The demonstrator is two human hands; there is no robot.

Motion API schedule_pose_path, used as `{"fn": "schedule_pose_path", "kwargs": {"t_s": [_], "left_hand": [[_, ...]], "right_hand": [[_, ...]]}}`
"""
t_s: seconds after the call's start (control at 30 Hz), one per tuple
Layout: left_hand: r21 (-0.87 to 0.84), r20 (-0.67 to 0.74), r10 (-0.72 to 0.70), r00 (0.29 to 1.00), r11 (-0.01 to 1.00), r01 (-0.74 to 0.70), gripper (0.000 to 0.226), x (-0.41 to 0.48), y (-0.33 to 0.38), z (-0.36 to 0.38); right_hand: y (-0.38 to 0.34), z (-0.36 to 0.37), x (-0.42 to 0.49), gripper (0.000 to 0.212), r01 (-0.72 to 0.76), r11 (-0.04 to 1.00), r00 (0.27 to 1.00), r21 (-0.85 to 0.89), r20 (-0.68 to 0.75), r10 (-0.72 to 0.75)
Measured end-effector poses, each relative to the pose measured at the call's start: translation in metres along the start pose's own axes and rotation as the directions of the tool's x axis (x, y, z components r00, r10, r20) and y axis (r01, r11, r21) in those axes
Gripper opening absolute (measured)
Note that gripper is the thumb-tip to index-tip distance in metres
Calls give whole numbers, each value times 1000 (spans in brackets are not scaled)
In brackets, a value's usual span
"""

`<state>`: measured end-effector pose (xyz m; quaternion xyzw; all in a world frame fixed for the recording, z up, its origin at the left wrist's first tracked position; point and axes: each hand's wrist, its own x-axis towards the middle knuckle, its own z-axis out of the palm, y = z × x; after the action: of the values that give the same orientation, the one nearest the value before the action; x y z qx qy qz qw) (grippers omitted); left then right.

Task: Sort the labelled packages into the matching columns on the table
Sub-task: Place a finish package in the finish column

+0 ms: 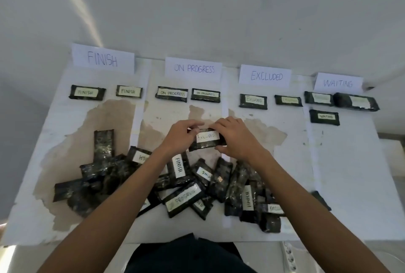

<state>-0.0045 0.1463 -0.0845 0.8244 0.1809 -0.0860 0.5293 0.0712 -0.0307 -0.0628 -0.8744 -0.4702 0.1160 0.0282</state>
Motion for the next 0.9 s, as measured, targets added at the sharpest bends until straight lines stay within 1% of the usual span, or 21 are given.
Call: {"fn": "schedule_pose_path", "kwargs": {"t_s": [0.1, 0.13, 0.2, 0.3, 0.4, 0.5, 0.63, 0.8, 0.9], "left_hand": [[-42, -61, -26, 998, 999, 23, 33, 22, 13, 29], [-2, -66, -14, 998, 1000, 14, 36, 31, 14, 39], [164, -56, 48, 997, 986, -38, 44, 49, 12, 57], [406, -24, 137, 990, 907, -116, 50, 74, 6, 82], [535, -3, 131, 991, 838, -109, 56, 92, -3, 104], [563, -3, 80, 997, 824, -64, 58, 100, -12, 117], [611, -20, 105, 994, 788, -71, 55, 99, -18, 123], [590, -9, 91, 996, 805, -68, 52, 91, -14, 119], [567, -14, 80, 997, 822, -58, 49, 76, -14, 113]], "right_hand": [[42, 6, -9, 60, -95, 995, 995, -3, 7, 95], [57, 8, -11, 58, -139, 990, 990, 3, 6, 139], [87, 14, -12, 56, -222, 975, 975, 20, 11, 222], [123, 25, -7, 55, -293, 956, 955, 14, 46, 292], [148, 37, 0, 54, -326, 945, 944, 20, 64, 324], [164, 48, 5, 54, -338, 941, 938, 38, 91, 333], [170, 58, 5, 54, -330, 942, 942, 61, 92, 324], [169, 59, 1, 60, -316, 944, 948, 101, 65, 310], [155, 56, -6, 54, -310, 944, 950, 114, 11, 311]]}}
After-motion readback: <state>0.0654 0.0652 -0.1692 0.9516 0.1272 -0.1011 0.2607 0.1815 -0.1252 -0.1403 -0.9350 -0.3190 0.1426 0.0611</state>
